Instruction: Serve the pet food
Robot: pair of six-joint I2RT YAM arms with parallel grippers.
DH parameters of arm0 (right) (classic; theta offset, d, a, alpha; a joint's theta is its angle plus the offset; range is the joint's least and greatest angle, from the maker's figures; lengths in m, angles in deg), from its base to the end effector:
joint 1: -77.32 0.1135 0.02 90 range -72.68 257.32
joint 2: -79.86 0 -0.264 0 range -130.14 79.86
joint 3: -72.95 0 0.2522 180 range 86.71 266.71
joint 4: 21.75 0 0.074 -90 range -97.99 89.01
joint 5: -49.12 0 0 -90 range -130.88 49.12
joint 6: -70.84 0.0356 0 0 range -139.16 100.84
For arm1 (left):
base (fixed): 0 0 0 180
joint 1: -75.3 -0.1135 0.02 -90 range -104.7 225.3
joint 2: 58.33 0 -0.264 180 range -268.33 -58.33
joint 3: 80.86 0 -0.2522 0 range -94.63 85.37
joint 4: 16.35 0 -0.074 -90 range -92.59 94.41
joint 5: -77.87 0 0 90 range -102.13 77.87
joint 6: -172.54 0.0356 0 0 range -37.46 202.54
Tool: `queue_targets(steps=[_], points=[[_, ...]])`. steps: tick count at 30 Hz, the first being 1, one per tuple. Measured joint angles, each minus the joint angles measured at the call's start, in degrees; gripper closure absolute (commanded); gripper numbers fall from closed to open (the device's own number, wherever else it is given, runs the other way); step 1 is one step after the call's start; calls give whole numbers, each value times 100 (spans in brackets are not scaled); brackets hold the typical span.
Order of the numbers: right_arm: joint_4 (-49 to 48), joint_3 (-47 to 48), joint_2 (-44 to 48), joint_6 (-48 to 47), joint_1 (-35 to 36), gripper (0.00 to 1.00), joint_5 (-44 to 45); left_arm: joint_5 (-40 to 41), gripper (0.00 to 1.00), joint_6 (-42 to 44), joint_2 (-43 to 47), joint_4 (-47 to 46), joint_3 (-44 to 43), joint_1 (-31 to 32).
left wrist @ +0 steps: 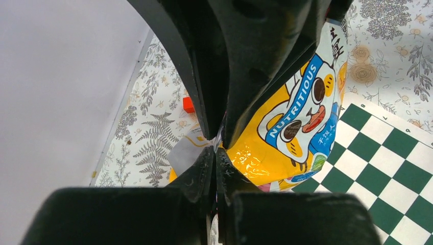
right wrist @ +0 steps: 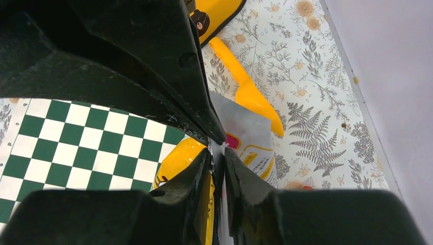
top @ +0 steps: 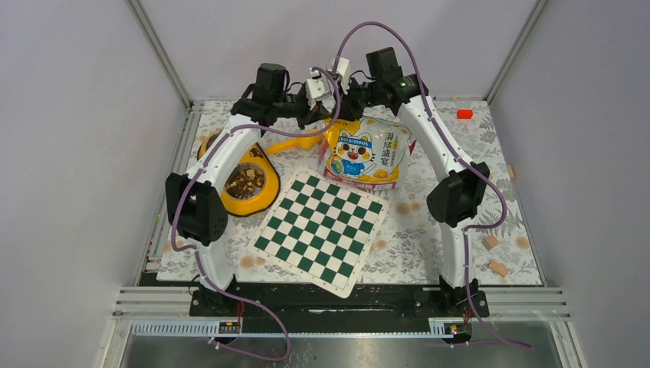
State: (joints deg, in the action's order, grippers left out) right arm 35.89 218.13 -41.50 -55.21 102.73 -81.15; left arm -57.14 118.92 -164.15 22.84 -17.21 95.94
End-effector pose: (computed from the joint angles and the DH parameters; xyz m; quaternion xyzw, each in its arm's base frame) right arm 0.4166 0.2234 0.3845 -0.5626 0.6292 0.2614 0.4683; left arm 0.3907 -0.1741 0.3660 0.5508 0.6051 -0.2616 0.5119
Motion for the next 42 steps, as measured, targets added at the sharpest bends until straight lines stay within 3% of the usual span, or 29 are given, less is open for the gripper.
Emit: queue_targets(steps=[7, 13, 18, 23, 28, 31, 33, 39, 40, 42], points=[[0, 0, 0, -7, -4, 79, 13, -2, 100, 72, 13, 0, 13, -4], [33, -31, 0, -35, -28, 100, 70, 31, 100, 195, 59, -50, 87, -4], [-37, -118, 26, -136, -46, 100, 57, 37, 100, 280, 59, -79, 111, -4], [-22, -118, 35, -155, -50, 74, 70, 37, 100, 302, 59, -96, 114, -4], [162, -181, 37, -229, -122, 67, 330, 17, 100, 291, 72, -101, 118, -2], [179, -186, 44, -245, -149, 82, 326, 13, 100, 275, 90, -168, 175, -4], [223, -188, 46, -249, -149, 100, 302, 17, 100, 275, 105, -199, 203, -2], [210, -382, 168, -380, -144, 100, 264, 0, 100, 260, 140, -286, 280, -2], [212, -415, 203, -413, -144, 98, 269, -11, 100, 260, 153, -289, 289, 2], [216, -448, 251, -439, -144, 76, 306, -24, 100, 260, 164, -295, 289, 9]])
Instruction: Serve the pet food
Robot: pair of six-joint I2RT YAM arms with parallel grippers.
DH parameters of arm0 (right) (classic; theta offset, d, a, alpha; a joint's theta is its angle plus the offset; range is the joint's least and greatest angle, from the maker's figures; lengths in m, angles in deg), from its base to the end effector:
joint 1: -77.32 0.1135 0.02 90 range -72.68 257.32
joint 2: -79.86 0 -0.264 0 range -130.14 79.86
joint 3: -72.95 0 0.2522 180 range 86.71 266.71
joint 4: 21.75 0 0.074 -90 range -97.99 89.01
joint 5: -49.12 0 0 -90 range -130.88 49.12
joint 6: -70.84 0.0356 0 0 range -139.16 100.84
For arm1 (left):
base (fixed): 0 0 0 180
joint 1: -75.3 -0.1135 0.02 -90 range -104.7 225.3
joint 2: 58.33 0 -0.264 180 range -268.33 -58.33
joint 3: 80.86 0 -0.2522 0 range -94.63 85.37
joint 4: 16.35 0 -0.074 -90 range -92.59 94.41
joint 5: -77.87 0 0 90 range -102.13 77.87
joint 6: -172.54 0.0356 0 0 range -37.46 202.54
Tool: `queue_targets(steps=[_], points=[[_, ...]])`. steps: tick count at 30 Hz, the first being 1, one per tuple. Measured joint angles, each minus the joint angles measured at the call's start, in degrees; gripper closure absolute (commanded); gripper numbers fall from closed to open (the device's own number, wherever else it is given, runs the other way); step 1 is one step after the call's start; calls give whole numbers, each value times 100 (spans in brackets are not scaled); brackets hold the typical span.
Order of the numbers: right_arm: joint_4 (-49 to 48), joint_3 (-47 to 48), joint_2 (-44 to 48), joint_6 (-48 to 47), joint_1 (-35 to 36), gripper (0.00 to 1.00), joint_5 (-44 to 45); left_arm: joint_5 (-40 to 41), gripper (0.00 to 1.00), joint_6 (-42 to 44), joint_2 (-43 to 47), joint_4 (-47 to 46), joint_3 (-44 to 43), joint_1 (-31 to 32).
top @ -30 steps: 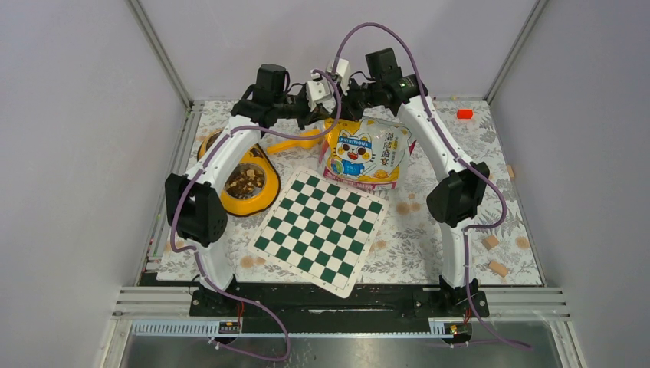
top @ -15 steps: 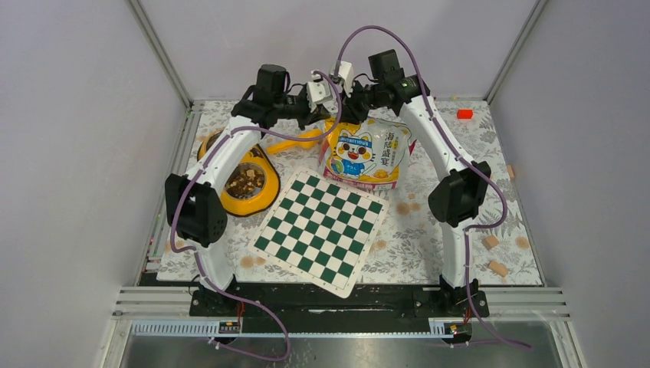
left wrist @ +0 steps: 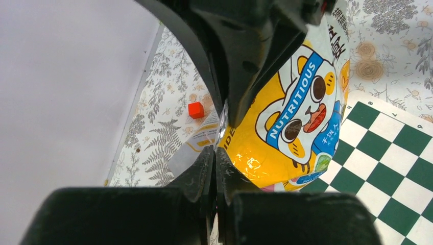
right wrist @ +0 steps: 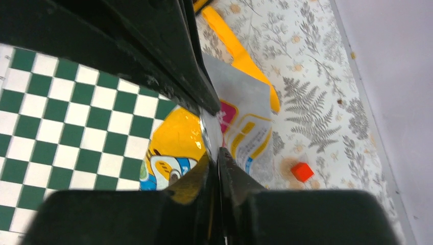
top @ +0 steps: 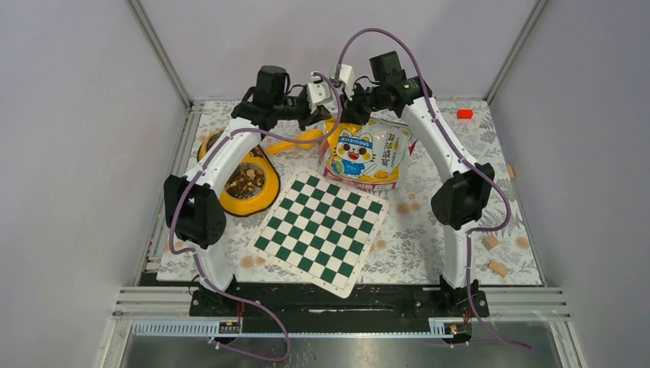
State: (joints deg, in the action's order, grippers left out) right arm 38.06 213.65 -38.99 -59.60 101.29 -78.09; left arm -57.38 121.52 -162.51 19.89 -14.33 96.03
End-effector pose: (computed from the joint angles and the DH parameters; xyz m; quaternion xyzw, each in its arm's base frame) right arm 0.4136 0.2074 0.3756 -0.5723 0.6461 0.2242 0.4525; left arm 0.3856 -0.1730 0.3653 0.5661 0.5823 -0.2472 0.5285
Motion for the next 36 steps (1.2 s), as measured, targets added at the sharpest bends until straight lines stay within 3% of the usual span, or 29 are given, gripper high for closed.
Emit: queue_targets(steps=[2, 3, 6, 13, 15, 17, 20, 22, 27, 28, 30, 32, 33, 35, 36], points=[[24, -24, 26, -15, 2, 68, 129, 11, 100, 2, 2, 7, 2, 2], [68, -42, 55, -17, -13, 70, 208, 4, 100, 0, 9, 9, 11, -13], [212, -85, 144, -52, -92, 99, 374, -2, 100, 2, 33, -9, 72, -24], [367, -136, 229, -96, -96, 100, 374, -11, 100, 20, 63, -35, 111, -22], [358, -162, 251, -109, -96, 78, 380, -20, 100, 22, 63, -37, 111, -22], [356, -190, 280, -127, -96, 69, 466, -9, 100, 28, 68, -31, 114, -22], [455, -286, 424, -129, -164, 81, 708, -15, 100, 42, 74, -4, 125, -48], [573, -308, 542, -146, -221, 100, 831, -17, 100, 46, 76, -9, 127, -46], [730, -350, 662, -317, -223, 100, 968, -59, 100, 114, 107, 7, 131, -44], [726, -367, 671, -345, -221, 99, 973, -66, 100, 133, 107, 11, 131, -44], [704, -420, 708, -391, -223, 73, 977, -76, 100, 166, 107, 13, 131, -39], [708, -466, 743, -437, -223, 60, 1084, -57, 100, 195, 107, 26, 131, -35], [748, -501, 782, -455, -236, 63, 1222, -61, 100, 201, 109, 46, 131, -48], [804, -601, 892, -496, -343, 91, 1460, -63, 100, 205, 109, 92, 131, -79], [844, -647, 951, -494, -398, 100, 1513, -66, 100, 212, 109, 92, 131, -79]])
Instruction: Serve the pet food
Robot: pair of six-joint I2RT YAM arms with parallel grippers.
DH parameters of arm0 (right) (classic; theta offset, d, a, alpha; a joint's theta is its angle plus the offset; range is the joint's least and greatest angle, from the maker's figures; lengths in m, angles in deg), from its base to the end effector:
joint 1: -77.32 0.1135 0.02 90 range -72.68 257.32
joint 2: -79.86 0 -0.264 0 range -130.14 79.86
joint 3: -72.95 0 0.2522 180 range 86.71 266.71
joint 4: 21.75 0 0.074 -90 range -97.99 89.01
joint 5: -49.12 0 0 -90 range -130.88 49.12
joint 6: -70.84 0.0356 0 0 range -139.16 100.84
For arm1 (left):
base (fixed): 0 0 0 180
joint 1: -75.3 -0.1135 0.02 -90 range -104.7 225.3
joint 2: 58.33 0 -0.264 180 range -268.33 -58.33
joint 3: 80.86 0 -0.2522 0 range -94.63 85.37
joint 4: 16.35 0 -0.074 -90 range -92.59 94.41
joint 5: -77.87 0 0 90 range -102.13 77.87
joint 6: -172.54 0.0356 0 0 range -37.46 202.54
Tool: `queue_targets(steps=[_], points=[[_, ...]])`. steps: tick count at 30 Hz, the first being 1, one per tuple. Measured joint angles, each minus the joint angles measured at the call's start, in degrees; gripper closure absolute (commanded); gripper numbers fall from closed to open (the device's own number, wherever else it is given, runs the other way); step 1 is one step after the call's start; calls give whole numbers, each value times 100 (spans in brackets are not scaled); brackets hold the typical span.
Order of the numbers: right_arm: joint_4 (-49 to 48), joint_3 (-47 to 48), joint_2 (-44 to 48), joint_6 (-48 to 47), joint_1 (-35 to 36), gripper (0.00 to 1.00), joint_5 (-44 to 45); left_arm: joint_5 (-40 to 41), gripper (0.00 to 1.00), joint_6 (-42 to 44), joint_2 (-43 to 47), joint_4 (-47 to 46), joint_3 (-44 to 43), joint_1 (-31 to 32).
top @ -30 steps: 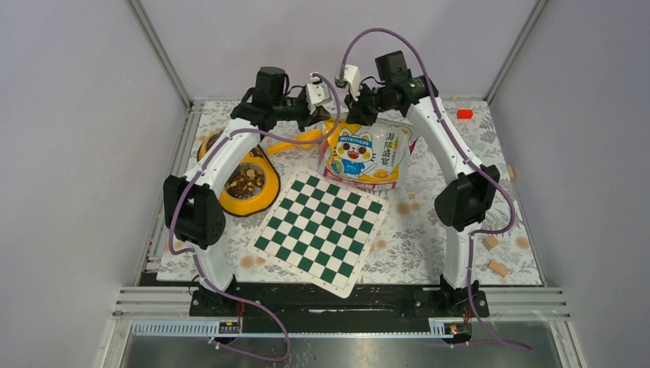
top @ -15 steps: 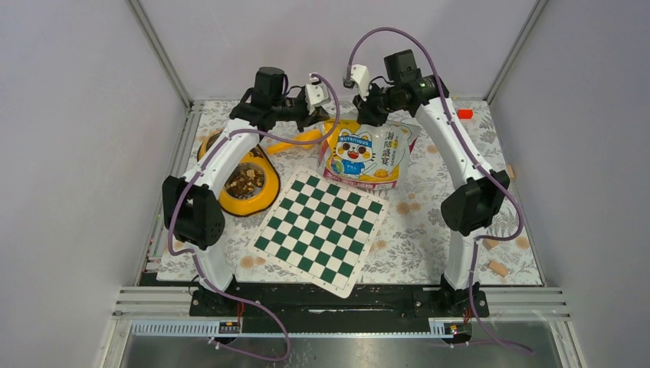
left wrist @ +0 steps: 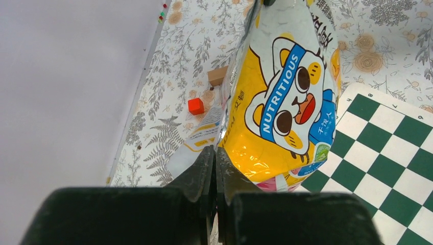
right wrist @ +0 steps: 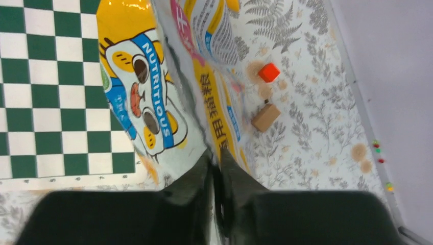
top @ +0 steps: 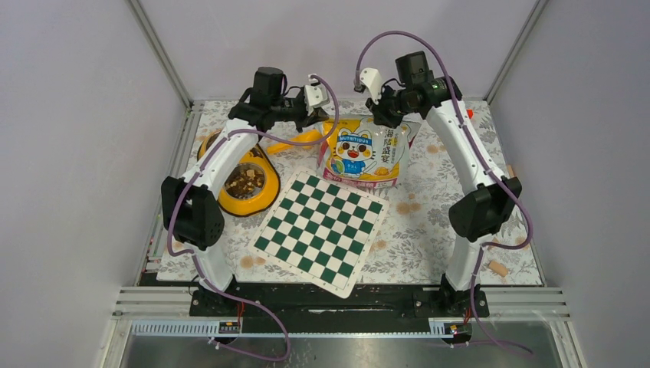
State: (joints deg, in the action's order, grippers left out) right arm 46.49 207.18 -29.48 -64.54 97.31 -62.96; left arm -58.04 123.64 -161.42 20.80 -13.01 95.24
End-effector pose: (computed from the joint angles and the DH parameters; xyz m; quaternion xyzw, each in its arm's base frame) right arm 0.3845 0.1541 0.3953 -0.5505 0.7176 0.0861 0.4178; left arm 0.3823 -0.1659 0.3638 0.5738 0.5784 -0.2418 0.5270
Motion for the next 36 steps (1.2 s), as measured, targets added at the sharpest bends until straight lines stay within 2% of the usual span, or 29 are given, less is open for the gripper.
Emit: queue_targets(steps=[5, 6, 8, 9, 10, 12, 14, 20, 22, 23, 24, 25, 26, 27, 28, 34, 36], points=[[37, -168, 155, -85, -61, 100, 33, -24, 100, 28, 26, 9, 0, 2], [35, -184, 170, -90, -61, 96, 26, -24, 100, 28, 28, 11, 0, 2], [28, -197, 177, -92, -61, 64, 28, -33, 100, 33, 28, 11, 0, 2], [20, -208, 184, -90, -61, 58, 39, -33, 100, 39, 28, 11, 0, 2], [26, -216, 197, -114, -70, 56, 166, -15, 100, 46, 28, 33, 0, 2], [33, -256, 249, -133, -173, 69, 356, -20, 100, 44, 28, 61, 0, -26], [46, -321, 328, -122, -286, 100, 413, -17, 100, 48, 28, 55, 0, -26], [33, -426, 398, -197, -339, 100, 428, -22, 100, 48, 31, 48, 0, -28], [20, -446, 413, -201, -345, 76, 420, -24, 100, 46, 31, 46, 0, -28], [13, -450, 415, -199, -348, 69, 420, -26, 100, 46, 31, 46, 0, -28], [11, -452, 415, -227, -348, 66, 461, -22, 100, 48, 31, 48, 0, -28], [13, -455, 420, -227, -358, 67, 516, -20, 100, 46, 31, 55, 0, -33], [13, -463, 426, -245, -393, 74, 610, -22, 100, 46, 31, 57, 0, -44], [20, -481, 433, -262, -452, 93, 669, -22, 100, 46, 31, 61, 0, -48], [28, -501, 439, -262, -498, 100, 691, -22, 100, 46, 31, 61, 0, -48], [-31, -647, 503, -275, -601, 100, 610, -42, 100, 44, 31, 46, 0, -44], [-107, -726, 540, -273, -605, 71, 610, -42, 100, 46, 31, 44, 0, -44]])
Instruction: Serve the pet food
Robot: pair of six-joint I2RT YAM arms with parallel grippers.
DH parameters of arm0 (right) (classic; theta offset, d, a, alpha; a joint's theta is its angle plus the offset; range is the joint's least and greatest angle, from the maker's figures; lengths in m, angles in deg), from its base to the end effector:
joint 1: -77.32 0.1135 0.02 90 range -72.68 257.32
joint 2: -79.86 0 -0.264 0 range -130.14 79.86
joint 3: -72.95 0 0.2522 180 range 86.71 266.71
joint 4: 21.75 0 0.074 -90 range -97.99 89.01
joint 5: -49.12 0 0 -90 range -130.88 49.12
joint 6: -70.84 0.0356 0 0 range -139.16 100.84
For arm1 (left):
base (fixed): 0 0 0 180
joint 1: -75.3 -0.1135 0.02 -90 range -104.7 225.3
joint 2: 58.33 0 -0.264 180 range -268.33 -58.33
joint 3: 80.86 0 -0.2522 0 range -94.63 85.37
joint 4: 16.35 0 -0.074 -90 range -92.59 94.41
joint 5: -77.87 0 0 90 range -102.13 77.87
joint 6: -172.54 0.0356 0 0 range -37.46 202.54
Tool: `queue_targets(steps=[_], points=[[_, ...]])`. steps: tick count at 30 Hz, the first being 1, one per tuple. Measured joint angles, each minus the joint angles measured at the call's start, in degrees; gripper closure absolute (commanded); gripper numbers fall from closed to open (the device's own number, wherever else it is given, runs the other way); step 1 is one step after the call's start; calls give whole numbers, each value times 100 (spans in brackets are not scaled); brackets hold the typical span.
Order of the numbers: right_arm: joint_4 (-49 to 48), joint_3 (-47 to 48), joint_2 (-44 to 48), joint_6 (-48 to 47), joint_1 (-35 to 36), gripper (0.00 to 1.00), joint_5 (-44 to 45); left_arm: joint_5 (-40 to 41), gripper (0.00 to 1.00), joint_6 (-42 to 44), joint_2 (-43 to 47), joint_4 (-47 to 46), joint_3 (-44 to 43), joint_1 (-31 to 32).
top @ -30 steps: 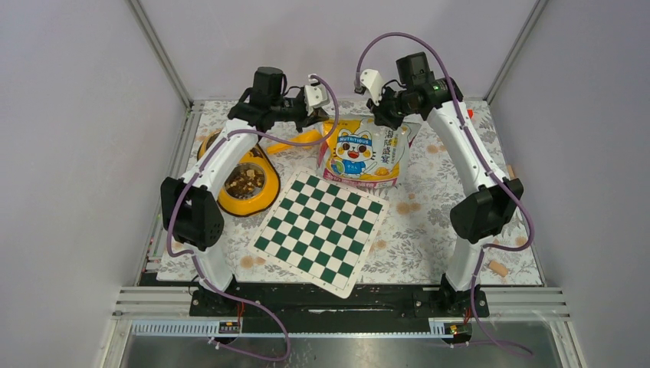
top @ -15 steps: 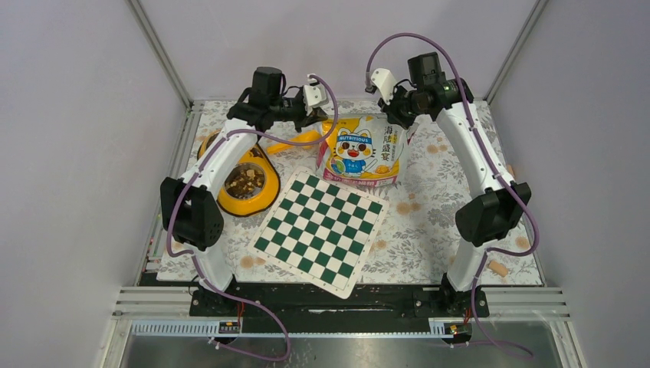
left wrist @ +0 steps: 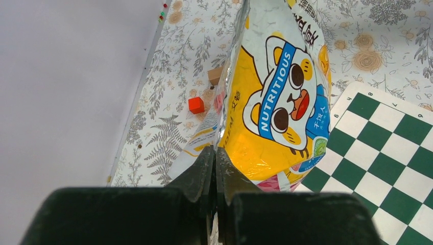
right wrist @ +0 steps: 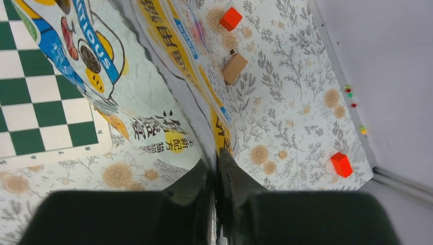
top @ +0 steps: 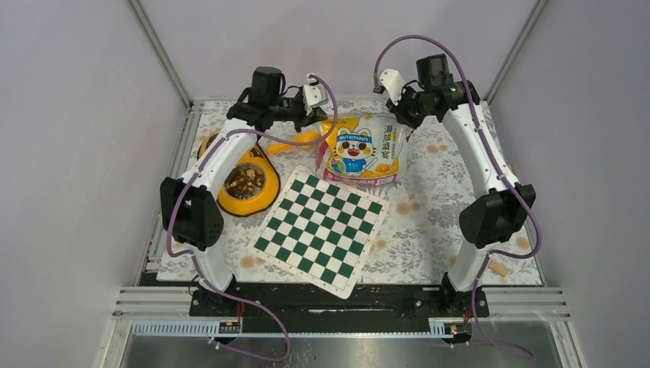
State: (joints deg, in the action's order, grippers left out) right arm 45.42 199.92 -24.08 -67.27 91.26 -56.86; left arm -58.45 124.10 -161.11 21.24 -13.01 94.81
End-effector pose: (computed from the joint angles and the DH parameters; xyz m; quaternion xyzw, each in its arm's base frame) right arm 0.3794 0.1043 0.3930 -0.5165 0.7537 0.0090 0.4064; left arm 0.3817 -0.1626 0.3654 0.5748 0.5770 -0.2410 0.5279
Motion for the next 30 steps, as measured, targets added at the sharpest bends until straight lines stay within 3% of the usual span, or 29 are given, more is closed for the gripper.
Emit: queue_targets(steps=[2, 3, 4, 5, 11, 12, 14, 15, 16, 18, 21, 22, 24, 26, 30], points=[[-35, -50, 33, 22, -2, 65, 48, 2, 100, 0, 0, 4, 0, 0], [-55, -68, 61, -4, -24, 76, 157, 2, 100, 0, 0, 13, 0, -9], [-55, -81, 76, -4, -63, 96, 227, 2, 100, -2, 0, 17, 0, -17], [-52, -109, 103, 9, -118, 100, 251, -2, 100, -2, 0, 15, 0, -22], [-103, -284, 212, -11, -177, 100, 197, -24, 100, -4, 0, 9, 0, -15], [-109, -291, 219, -11, -177, 98, 195, -26, 100, -4, 0, 7, 0, -15], [-122, -293, 219, -9, -177, 81, 199, -26, 100, -4, 0, 7, 0, -15], [-122, -293, 219, -7, -177, 84, 199, -28, 100, -4, 0, 7, 0, -15], [-127, -295, 219, -7, -177, 99, 210, -28, 96, -7, 0, 7, 0, -15], [-142, -293, 223, -11, -181, 100, 264, -44, 78, -26, 0, 7, 0, -17], [-140, -302, 223, 31, -197, 100, 291, -68, 67, -98, 2, 11, -4, -63], [-142, -310, 223, 42, -203, 95, 280, -70, 65, -116, 2, 17, -9, -107], [-166, -315, 223, 111, -216, 74, 234, -70, 62, -142, 2, 48, -13, -175], [-181, -315, 223, 221, -245, 59, 136, -70, 62, -160, 2, 76, -13, -236], [-297, -282, 223, 463, -286, 47, -247, -96, 62, -166, -9, 166, -33, -249]])
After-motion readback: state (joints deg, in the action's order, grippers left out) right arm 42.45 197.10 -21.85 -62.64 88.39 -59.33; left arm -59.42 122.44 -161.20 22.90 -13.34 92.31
